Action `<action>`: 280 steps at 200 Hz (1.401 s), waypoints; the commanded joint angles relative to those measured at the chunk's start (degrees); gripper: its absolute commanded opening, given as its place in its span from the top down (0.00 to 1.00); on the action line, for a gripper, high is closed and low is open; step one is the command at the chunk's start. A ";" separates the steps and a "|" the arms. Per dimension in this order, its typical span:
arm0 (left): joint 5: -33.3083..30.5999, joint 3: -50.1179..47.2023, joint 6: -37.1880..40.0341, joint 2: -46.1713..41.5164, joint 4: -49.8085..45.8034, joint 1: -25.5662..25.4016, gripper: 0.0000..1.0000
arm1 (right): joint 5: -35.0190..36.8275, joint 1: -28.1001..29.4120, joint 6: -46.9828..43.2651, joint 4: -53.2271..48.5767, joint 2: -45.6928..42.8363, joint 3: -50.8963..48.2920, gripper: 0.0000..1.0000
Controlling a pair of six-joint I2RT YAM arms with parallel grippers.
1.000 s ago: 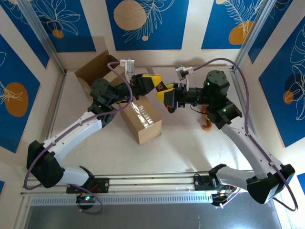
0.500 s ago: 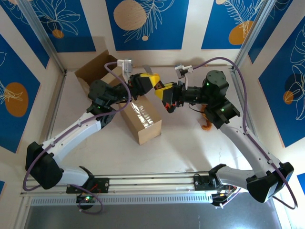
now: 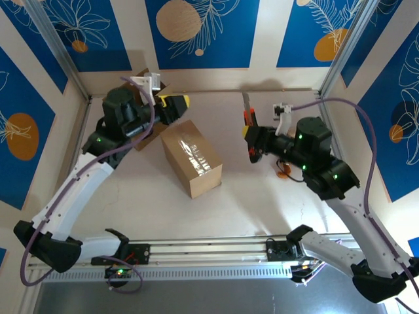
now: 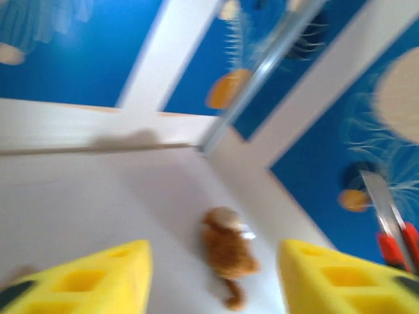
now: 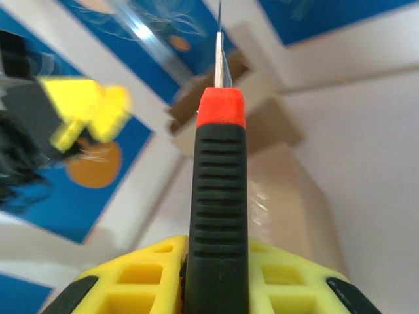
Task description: Unpack the express box
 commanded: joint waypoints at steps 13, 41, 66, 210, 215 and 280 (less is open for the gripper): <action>-17.36 7.23 11.95 11.62 -23.98 1.02 0.85 | 29.07 11.83 23.39 -18.28 -1.07 -13.15 1.00; -27.44 11.20 15.98 19.45 -25.46 1.33 0.91 | 37.60 24.34 42.60 -23.60 3.47 -19.05 1.00; -32.46 13.81 17.68 24.48 -24.66 1.99 0.94 | 37.61 29.11 49.57 -23.86 11.62 -18.65 1.00; -35.42 12.03 16.25 34.91 -18.65 4.89 0.94 | 25.83 18.22 37.26 -7.14 30.84 -6.90 1.00; -35.47 11.64 16.14 34.87 -18.73 4.89 0.94 | 25.56 18.04 37.13 -6.93 31.14 -6.61 1.00; -32.24 2.49 13.60 29.97 -19.54 4.24 0.96 | 21.47 12.22 32.68 -2.56 33.83 -3.99 1.00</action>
